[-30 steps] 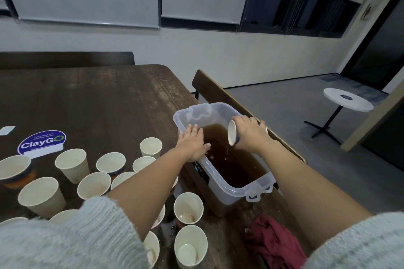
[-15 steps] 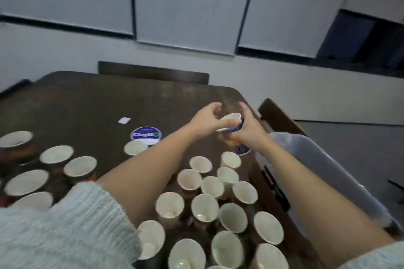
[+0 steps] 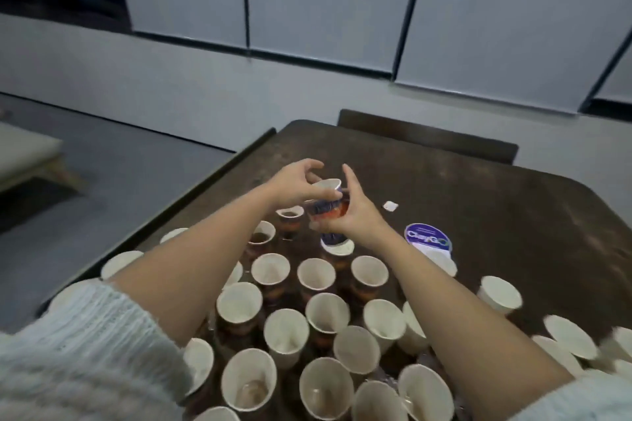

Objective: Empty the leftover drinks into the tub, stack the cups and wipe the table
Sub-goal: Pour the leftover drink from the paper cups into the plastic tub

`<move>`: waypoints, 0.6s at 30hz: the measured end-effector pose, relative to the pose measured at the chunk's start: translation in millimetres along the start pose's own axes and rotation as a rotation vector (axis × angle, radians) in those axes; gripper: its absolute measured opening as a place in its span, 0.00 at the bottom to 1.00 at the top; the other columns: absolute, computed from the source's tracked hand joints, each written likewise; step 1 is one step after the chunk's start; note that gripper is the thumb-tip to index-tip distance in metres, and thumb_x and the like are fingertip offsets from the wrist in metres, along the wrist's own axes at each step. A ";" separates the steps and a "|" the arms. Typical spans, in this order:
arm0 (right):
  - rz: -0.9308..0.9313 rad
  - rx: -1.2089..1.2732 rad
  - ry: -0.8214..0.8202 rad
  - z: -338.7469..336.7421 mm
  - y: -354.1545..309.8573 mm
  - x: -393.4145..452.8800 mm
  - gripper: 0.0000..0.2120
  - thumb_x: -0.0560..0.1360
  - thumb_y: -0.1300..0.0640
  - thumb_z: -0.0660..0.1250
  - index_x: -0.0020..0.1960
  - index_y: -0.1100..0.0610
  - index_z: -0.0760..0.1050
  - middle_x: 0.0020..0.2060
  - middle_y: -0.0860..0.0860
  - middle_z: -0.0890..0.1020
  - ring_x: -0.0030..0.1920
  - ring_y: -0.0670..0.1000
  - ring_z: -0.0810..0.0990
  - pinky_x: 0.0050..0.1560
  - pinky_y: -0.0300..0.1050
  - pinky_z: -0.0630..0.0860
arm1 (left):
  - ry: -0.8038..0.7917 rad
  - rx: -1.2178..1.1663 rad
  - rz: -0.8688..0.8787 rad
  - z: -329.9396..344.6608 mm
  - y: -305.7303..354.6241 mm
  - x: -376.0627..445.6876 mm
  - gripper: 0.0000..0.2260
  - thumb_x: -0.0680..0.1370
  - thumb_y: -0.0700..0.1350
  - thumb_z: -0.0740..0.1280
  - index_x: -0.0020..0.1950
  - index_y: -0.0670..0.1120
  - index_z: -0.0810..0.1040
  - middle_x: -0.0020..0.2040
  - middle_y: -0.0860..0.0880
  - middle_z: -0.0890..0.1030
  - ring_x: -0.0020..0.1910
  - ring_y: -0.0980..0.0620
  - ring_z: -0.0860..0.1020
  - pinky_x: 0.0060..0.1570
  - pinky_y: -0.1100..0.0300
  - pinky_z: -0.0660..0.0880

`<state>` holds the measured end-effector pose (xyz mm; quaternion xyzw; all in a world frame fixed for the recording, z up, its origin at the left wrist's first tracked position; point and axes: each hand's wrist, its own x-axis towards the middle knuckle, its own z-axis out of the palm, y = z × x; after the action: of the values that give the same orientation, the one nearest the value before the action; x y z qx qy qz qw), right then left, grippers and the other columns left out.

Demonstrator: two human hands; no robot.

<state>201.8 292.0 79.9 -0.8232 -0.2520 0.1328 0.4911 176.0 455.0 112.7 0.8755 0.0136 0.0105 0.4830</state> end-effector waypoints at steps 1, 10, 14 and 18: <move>-0.003 -0.001 -0.046 18.4 -3.4 12.5 0.56 0.67 0.56 0.80 0.79 0.46 0.43 0.72 0.51 0.66 0.66 0.50 0.71 0.60 0.40 0.73 | 0.027 0.037 -0.021 -19.6 -14.6 -1.0 0.35 0.72 0.51 0.75 0.74 0.46 0.63 0.61 0.49 0.77 0.58 0.51 0.77 0.55 0.57 0.75; 0.181 -0.153 0.011 135.1 18.2 97.4 0.45 0.70 0.51 0.76 0.78 0.56 0.54 0.74 0.57 0.64 0.71 0.56 0.67 0.69 0.54 0.68 | 0.239 0.305 -0.229 -105.2 -135.0 -3.2 0.38 0.69 0.49 0.76 0.75 0.44 0.63 0.72 0.43 0.67 0.69 0.45 0.69 0.60 0.53 0.72; 0.281 -0.345 0.016 158.9 35.8 118.3 0.43 0.66 0.49 0.78 0.74 0.61 0.61 0.65 0.58 0.69 0.65 0.58 0.70 0.61 0.51 0.71 | 0.181 0.352 -0.289 -98.8 -170.5 3.3 0.40 0.70 0.50 0.76 0.76 0.45 0.60 0.73 0.43 0.64 0.71 0.43 0.66 0.66 0.46 0.69; 0.351 -0.413 -0.060 172.7 48.8 124.5 0.51 0.68 0.49 0.78 0.78 0.59 0.50 0.74 0.60 0.59 0.75 0.61 0.59 0.72 0.53 0.63 | 0.104 0.434 -0.281 -87.7 -191.6 10.2 0.38 0.72 0.52 0.75 0.75 0.44 0.60 0.72 0.43 0.64 0.70 0.43 0.66 0.67 0.48 0.67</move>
<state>239.5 468.9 -42.5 -0.9328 -0.1415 0.1860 0.2744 180.9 631.7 -2.6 0.9463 0.1618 -0.0149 0.2794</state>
